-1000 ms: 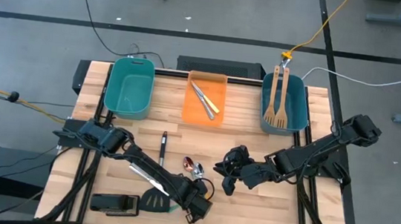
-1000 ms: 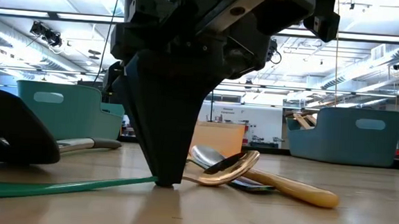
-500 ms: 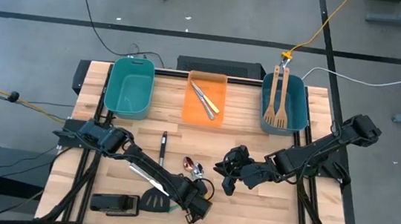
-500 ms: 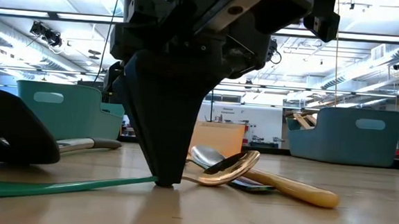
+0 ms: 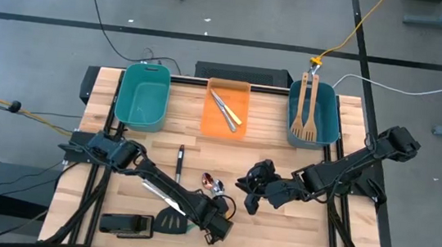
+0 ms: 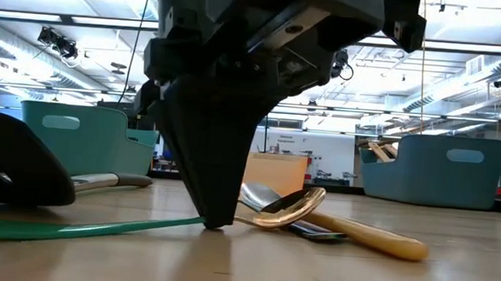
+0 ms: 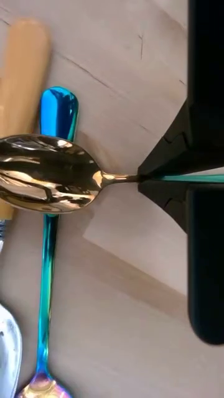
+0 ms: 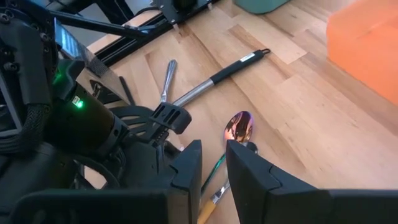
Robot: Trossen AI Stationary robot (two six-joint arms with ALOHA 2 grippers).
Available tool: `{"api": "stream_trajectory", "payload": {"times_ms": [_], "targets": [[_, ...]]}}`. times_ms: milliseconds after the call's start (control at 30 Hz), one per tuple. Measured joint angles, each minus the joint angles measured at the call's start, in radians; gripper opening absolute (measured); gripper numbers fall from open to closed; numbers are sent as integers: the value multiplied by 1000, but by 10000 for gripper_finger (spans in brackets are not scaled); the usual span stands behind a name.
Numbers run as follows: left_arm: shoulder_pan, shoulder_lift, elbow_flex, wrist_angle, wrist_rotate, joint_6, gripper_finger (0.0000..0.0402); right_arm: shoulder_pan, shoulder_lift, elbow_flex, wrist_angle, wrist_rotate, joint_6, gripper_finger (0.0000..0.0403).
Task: Pick & Place Kitchen Items
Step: Put the gold spoon into the green bin
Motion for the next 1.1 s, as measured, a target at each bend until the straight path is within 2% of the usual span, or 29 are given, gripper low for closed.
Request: {"api": "stream_trajectory", "payload": {"times_ms": [800, 1100], "targets": [[-12, -15, 4, 10, 25, 6, 10, 0, 0, 0, 0, 7, -8, 84], [-27, -112, 5, 2, -66, 19, 10, -1, 0, 0, -3, 32, -23, 84]]}}
